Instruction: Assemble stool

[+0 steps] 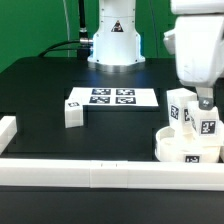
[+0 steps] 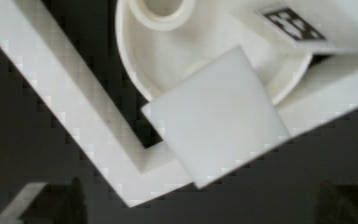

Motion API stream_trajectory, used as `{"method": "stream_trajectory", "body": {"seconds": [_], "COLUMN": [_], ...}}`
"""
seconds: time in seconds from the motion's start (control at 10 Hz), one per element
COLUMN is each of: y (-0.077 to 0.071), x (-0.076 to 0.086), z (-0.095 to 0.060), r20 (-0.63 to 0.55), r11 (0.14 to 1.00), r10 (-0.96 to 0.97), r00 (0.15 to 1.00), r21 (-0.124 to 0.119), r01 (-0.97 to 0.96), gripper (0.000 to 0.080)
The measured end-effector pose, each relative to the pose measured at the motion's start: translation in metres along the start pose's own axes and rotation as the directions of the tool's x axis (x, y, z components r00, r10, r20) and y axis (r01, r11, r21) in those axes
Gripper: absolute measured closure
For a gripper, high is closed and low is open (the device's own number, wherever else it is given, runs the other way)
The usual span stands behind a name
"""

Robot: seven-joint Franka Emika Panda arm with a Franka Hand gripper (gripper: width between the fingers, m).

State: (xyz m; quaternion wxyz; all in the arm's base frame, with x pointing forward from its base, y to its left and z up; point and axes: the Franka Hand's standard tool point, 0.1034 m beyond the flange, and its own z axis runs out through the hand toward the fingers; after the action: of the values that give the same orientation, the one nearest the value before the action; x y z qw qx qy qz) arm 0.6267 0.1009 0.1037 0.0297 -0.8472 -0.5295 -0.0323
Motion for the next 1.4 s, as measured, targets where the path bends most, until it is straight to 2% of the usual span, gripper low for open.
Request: {"method": "stream_trajectory", "body": {"seconds": [0.3,0.6,1.0,1.2,1.4], "y": [-0.001,-0.001,-0.005,-0.005,-0.004], "x": [-0.003,-0.008,-0.011,-0.011,-0.012], "z": [0.006,0.013,0.023,0.024,0.024], "r20": [0.027,0.048,0.05,0.051,0.052], "r11": [0.978,0.92,0.926,0.931,0.942], "r10": [-0.208,-0.393,-0.378,-0.364,-0.334], "r00": [0.978,0.918,0.924,0.93,0.941], "r21": [0.001,0.013,0.029,0.029,0.028], "r01": [0.208,0.393,0.377,0.363,0.333], "gripper": [0.0151,0.0151,0.0163,0.0463,0.0463]}}
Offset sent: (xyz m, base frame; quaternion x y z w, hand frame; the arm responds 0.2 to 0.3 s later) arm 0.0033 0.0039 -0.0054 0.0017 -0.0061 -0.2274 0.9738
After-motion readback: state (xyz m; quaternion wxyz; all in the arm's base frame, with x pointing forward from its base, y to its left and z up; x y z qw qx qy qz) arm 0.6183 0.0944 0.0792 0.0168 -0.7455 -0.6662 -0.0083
